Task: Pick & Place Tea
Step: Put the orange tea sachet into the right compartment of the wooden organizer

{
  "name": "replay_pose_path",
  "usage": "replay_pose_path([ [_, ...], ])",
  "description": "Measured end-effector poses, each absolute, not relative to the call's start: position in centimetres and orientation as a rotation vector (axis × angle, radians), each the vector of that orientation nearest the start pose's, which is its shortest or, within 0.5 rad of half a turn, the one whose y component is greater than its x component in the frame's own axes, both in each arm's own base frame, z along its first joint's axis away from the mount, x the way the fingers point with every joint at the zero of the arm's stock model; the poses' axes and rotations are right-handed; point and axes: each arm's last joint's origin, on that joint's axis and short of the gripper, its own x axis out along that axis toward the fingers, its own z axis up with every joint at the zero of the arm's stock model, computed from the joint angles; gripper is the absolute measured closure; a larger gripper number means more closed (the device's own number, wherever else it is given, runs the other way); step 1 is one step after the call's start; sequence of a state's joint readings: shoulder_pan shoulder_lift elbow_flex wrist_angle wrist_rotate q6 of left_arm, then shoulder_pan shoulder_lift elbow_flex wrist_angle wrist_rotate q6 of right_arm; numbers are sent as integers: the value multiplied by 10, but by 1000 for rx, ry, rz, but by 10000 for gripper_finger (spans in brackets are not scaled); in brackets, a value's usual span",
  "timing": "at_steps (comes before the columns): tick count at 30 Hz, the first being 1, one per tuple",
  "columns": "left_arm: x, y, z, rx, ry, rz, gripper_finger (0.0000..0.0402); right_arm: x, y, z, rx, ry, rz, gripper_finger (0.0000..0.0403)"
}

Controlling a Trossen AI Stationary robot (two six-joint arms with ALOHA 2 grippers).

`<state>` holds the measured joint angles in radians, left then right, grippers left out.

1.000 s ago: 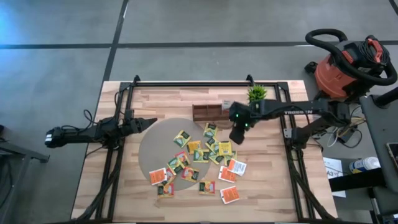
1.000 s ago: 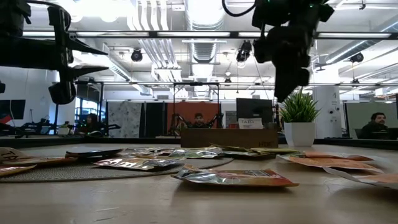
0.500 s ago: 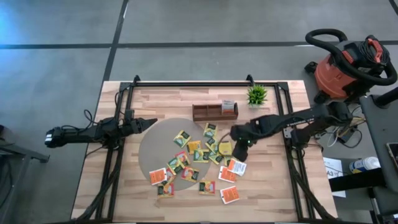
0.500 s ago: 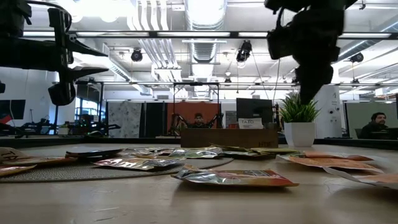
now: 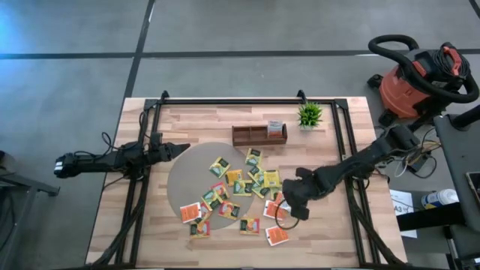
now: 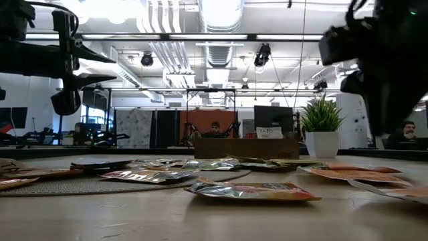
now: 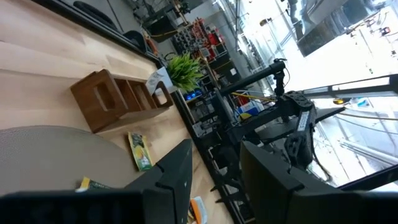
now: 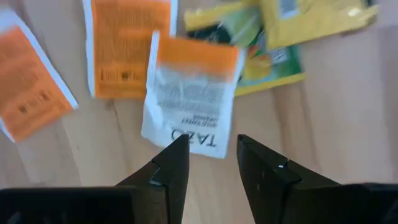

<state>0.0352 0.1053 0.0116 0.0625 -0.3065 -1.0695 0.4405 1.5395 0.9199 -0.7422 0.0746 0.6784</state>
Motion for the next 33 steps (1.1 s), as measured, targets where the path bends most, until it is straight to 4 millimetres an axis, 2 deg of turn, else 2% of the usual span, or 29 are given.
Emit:
replay_pose_path([
  [6,102,12,165,-1055,-147,322,271,238,141,161,136,1389,-86,246],
  [16,103,11,164,-1059,-112,286,271,251,177,153,-32,1306,-119,206],
  [23,103,10,163,-1063,-87,254,271,263,186,135,-68,1344,-187,193],
  [33,104,9,162,-1064,-59,226,271,272,180,131,-84,1284,-429,226],
])
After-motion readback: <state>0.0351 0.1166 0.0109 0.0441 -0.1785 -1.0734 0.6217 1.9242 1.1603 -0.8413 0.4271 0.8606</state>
